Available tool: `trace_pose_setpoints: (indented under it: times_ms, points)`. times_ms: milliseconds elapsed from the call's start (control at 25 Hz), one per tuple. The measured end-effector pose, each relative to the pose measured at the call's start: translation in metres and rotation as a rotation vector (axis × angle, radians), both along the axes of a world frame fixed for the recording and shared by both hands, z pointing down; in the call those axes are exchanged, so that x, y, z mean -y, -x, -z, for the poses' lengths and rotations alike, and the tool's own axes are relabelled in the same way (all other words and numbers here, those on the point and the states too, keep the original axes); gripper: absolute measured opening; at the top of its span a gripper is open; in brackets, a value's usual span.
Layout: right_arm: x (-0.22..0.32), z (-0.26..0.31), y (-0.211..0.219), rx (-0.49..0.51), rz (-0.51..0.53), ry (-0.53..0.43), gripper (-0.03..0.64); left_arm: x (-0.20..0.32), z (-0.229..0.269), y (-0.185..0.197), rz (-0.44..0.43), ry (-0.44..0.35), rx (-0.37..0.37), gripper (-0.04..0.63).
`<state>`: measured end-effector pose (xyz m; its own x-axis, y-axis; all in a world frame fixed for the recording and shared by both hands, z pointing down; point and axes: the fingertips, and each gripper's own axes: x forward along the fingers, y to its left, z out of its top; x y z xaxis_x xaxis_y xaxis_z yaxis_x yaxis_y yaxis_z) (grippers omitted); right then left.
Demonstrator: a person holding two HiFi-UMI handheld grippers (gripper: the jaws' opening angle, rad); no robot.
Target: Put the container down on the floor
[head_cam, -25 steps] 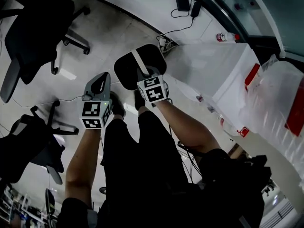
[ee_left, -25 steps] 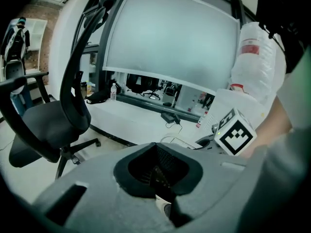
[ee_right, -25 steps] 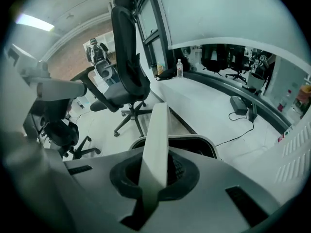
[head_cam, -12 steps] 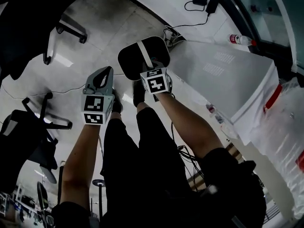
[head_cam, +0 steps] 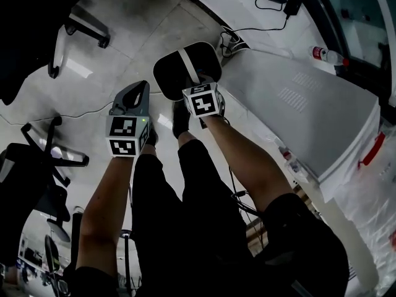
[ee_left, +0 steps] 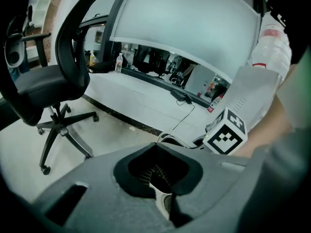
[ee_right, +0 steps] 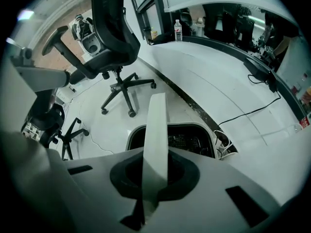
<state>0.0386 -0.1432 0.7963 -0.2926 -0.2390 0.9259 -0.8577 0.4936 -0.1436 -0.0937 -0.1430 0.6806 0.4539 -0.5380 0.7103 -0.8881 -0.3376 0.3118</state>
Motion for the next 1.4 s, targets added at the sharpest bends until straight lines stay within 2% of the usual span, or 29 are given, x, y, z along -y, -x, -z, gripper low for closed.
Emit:
trace_pose_setpoints:
  times_ms: [240,400,560,720,880,1160,1280,1400]
  points:
    - [0.008,-0.024,0.005,-0.008,-0.02,0.008,0.007,0.001,-0.032,0.0,0.01,0.034,0.002,0.008]
    - [0.021,-0.033,0.008,0.001,-0.032,-0.021,0.006,-0.001,-0.039,0.002,0.019,0.044,-0.002,0.006]
    - [0.017,-0.044,0.007,-0.015,-0.029,0.007,0.007,-0.005,-0.047,0.003,0.034,0.068,-0.006,0.008]
    - [0.014,-0.056,0.006,-0.018,-0.009,0.01,0.008,-0.007,-0.052,0.003,0.022,0.039,0.01,0.008]
    - [0.006,-0.067,0.002,-0.022,-0.031,0.038,0.008,-0.015,-0.057,0.002,0.018,0.054,0.003,0.008]
    - [0.002,-0.069,0.007,-0.031,0.031,0.022,0.008,-0.021,-0.067,0.0,0.025,0.071,-0.002,0.008]
    - [0.002,-0.069,0.008,-0.039,0.043,0.029,0.008,-0.023,-0.068,-0.003,0.018,0.069,0.023,0.006]
    - [0.001,-0.069,0.006,-0.048,0.063,0.013,0.008,-0.031,-0.069,-0.007,-0.034,0.068,0.068,0.008]
